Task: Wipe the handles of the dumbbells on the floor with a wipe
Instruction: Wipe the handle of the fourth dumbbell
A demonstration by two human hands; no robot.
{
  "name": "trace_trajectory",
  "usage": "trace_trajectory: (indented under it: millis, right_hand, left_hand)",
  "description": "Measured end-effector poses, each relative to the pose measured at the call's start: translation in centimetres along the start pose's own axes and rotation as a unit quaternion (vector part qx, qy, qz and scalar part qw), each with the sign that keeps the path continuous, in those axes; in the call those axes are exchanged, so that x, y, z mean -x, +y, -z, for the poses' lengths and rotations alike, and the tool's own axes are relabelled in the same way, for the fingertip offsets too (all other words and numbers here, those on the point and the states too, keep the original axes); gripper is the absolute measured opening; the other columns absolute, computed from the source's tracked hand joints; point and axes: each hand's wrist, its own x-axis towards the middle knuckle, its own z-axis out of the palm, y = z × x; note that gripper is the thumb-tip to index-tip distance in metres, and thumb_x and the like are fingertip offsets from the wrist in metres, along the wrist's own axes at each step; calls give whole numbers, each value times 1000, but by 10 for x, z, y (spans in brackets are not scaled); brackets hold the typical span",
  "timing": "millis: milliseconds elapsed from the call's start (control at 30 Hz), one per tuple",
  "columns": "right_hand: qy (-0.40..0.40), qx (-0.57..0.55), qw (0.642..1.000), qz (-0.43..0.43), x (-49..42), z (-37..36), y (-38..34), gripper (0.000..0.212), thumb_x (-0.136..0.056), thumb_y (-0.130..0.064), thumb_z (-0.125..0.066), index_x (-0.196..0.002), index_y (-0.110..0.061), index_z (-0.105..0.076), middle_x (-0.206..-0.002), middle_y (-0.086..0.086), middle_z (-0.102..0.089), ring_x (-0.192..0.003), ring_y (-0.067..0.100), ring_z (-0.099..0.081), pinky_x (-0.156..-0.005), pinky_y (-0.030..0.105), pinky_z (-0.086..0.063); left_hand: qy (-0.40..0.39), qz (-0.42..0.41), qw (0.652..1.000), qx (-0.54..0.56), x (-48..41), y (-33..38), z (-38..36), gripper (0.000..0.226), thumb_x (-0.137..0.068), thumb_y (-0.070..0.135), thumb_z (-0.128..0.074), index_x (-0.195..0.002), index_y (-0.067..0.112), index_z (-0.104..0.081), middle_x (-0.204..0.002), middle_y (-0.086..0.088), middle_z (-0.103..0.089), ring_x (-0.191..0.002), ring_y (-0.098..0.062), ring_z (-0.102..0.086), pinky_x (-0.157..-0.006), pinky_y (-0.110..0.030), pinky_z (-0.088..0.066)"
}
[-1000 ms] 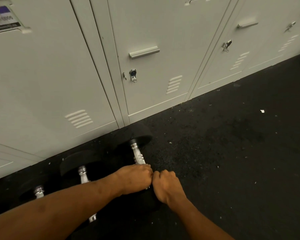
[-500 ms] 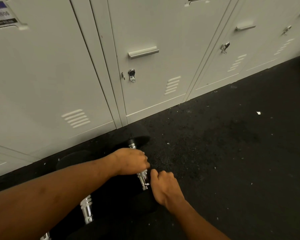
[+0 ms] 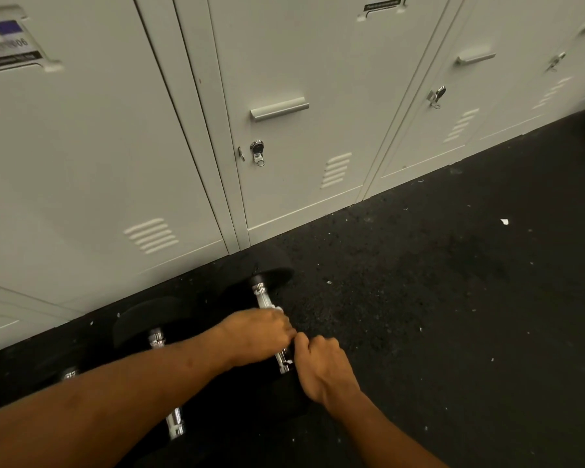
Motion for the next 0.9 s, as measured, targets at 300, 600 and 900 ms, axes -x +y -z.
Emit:
trace_trajectory:
  millis: [300, 600, 900]
  right_hand:
    - [-5, 55, 997, 50, 2, 3, 4, 40, -100, -35, -20, -63, -27, -31, -98, 11, -61, -84, 17, -43, -77, 34, -36]
    - [2, 25, 998, 53, -2, 4, 5, 44, -98, -34, -21, -62, -18, -40, -72, 4, -52, -81, 27, -53, -75, 41, -42]
    - [9, 20, 999, 32, -7, -2, 7, 50, -88, -48, -15, -64, -18, -47, -77, 10, -61, -74, 24, -55, -75, 45, -50]
  left_hand:
    - [98, 115, 927, 343, 31, 35, 2, 44, -97, 10, -48, -141, 20, -46, -147, 4, -44, -137, -7, -38, -116, -28, -29]
    - [322, 537, 328, 708, 46, 39, -45, 30, -101, 21, -46, -127, 23, -60, -117, -1, -64, -107, -20, -60, -97, -42, -50]
    - [272, 467, 234, 808, -5, 21, -34, 27, -101, 11, -42, -103, 9, -68, -99, -11, -71, -95, -24, -68, -85, -35, -54]
